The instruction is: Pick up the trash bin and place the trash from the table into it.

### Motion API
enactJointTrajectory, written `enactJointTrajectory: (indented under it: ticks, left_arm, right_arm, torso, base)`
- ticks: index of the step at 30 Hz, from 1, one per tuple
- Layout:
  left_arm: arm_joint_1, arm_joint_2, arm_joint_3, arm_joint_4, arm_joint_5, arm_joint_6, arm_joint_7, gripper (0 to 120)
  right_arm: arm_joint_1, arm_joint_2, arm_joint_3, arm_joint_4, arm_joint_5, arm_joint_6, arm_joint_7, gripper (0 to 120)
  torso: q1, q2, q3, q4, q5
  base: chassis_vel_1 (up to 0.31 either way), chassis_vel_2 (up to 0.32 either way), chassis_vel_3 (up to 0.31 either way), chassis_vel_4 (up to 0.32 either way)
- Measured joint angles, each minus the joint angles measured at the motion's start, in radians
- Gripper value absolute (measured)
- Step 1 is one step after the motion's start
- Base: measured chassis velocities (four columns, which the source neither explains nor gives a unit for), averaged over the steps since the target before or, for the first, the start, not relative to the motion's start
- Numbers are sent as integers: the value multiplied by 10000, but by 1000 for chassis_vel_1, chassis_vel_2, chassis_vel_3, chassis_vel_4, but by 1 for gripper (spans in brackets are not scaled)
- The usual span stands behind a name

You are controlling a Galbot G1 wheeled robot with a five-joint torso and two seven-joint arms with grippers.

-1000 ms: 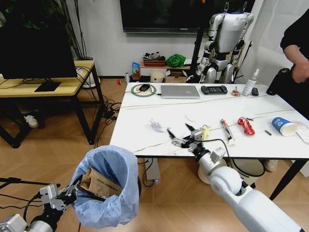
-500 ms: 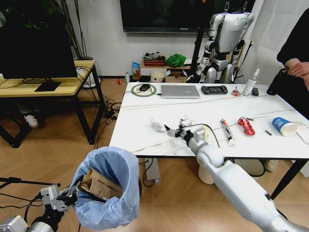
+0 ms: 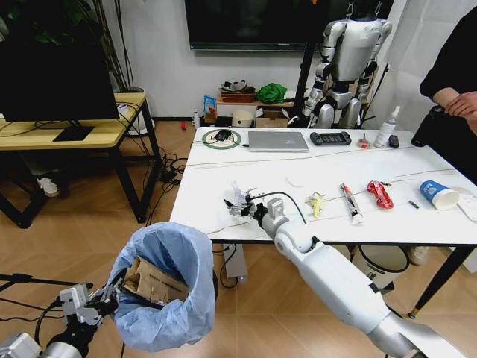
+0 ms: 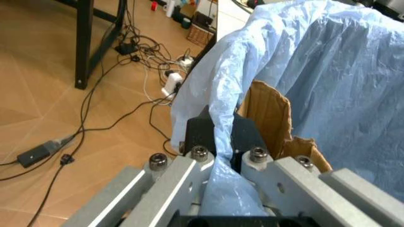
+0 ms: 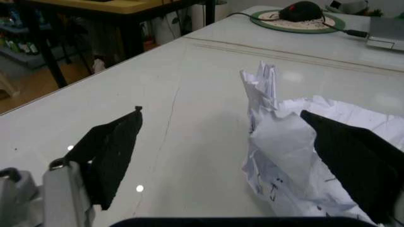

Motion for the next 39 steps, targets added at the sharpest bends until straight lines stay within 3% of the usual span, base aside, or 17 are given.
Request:
enactJointTrajectory:
  ticks: [9,14,16,20,23,25,32,35,39]
  left_arm:
    - [-13,45,-15,-10,-26,0,-6,0]
    - [-33,93,0,20,-34,0,-7,0]
    - [-34,96,5,19,-34,0,-8,0]
    - [-40,145,7,44,-43,0,-6,0]
    - [-49,151,6,47,-50,0,-5,0]
    - [-63,149,6,48,-54,0,-4,0]
    - [-70,112,12,49,-56,-1,-2,0]
    - [-36,12,8,41,-58,-9,16,0]
    - [-34,-49,48,37,-23,-10,8,0]
  right_arm:
    - [94,-34,51,-348,-281,74,-1,62]
    - [16,-138,103,-315,-319,112,-7,39]
    - [1,-146,125,-296,-319,111,-7,37]
    - [-85,-224,192,-201,-320,111,-7,19]
    - [-107,-246,217,-161,-317,111,-7,14]
    - [-142,-302,260,-76,-303,114,-9,1]
    - [-244,-683,464,686,279,610,-281,0]
    - [-279,-1661,432,3345,2679,1433,-1073,0]
    - [-301,-2318,-339,5121,3648,2035,-1471,0]
  torso:
    - [0,0,0,-3,0]
    - [0,0,0,-3,1]
    - [0,0,0,-3,1]
    - [0,1,0,-3,1]
    - [-1,0,0,-3,2]
    - [0,1,0,-3,1]
    - [0,0,0,-3,2]
    - [0,1,-1,-2,0]
    - [-4,2,-1,-3,2]
  base:
    - [0,0,0,0]
    - [0,0,0,0]
    - [0,0,0,0]
    - [0,0,0,0]
    - [0,0,0,0]
    - [0,0,0,0]
    - [0,0,0,0]
    - [0,0,0,0]
    - [0,0,0,0]
